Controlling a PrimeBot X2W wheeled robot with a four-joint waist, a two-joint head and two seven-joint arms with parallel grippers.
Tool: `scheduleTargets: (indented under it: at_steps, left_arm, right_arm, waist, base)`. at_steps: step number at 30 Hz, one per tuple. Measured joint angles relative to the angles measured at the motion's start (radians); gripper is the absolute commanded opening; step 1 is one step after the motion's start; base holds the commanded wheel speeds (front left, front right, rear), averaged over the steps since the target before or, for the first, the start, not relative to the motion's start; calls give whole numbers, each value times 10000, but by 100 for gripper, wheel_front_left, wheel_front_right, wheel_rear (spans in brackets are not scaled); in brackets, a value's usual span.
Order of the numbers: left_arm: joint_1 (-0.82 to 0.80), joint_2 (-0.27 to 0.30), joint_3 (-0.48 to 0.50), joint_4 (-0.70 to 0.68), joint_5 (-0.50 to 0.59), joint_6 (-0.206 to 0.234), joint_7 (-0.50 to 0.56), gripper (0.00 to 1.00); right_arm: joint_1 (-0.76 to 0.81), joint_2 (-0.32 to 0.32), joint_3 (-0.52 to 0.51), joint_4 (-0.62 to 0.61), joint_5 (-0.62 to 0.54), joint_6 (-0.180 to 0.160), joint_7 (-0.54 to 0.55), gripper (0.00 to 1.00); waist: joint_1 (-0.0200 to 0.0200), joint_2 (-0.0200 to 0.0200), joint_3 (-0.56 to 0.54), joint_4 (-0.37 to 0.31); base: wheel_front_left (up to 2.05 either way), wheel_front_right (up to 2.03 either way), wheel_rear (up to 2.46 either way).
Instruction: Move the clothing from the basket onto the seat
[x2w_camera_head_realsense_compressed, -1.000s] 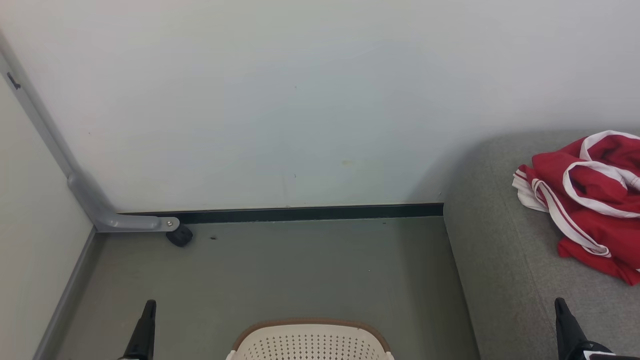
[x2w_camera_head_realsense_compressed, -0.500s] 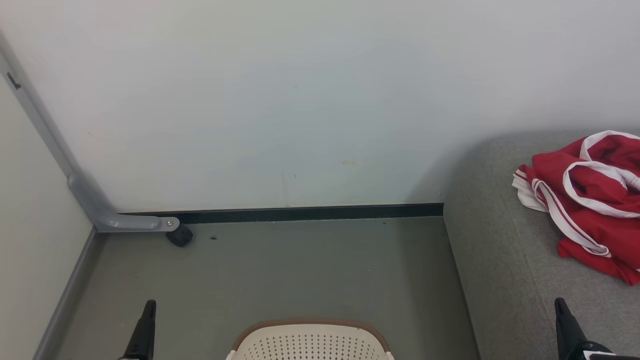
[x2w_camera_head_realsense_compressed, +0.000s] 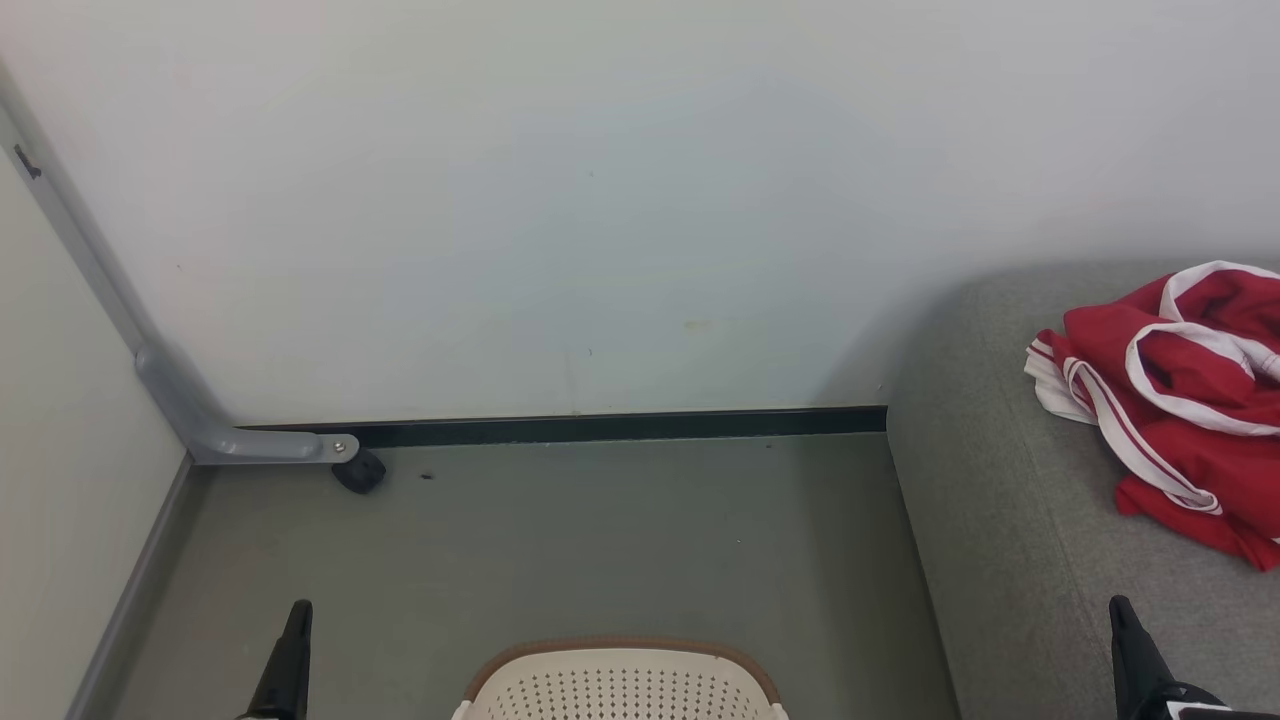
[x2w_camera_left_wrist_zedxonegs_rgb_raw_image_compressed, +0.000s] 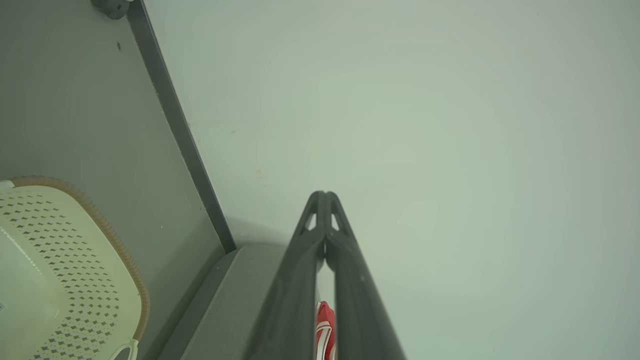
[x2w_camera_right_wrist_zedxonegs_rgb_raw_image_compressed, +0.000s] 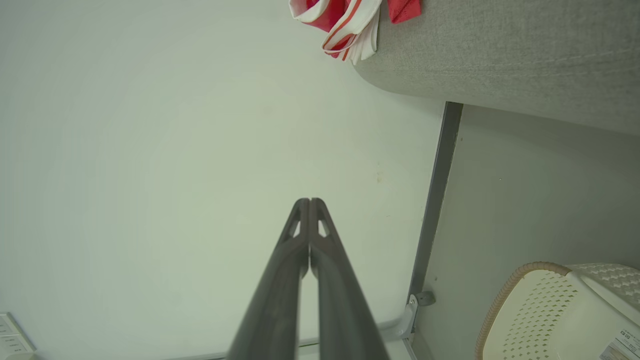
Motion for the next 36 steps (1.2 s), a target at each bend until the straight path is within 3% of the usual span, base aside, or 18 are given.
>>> scheduleTargets:
  at_steps: [36]
  left_arm:
    - [0, 0, 0, 4, 0, 0, 0, 0]
  right_arm:
    - [0, 0, 0, 0, 0, 0, 0, 0]
  waist:
    - [0, 0, 1, 0]
  base:
    - [0, 0, 0]
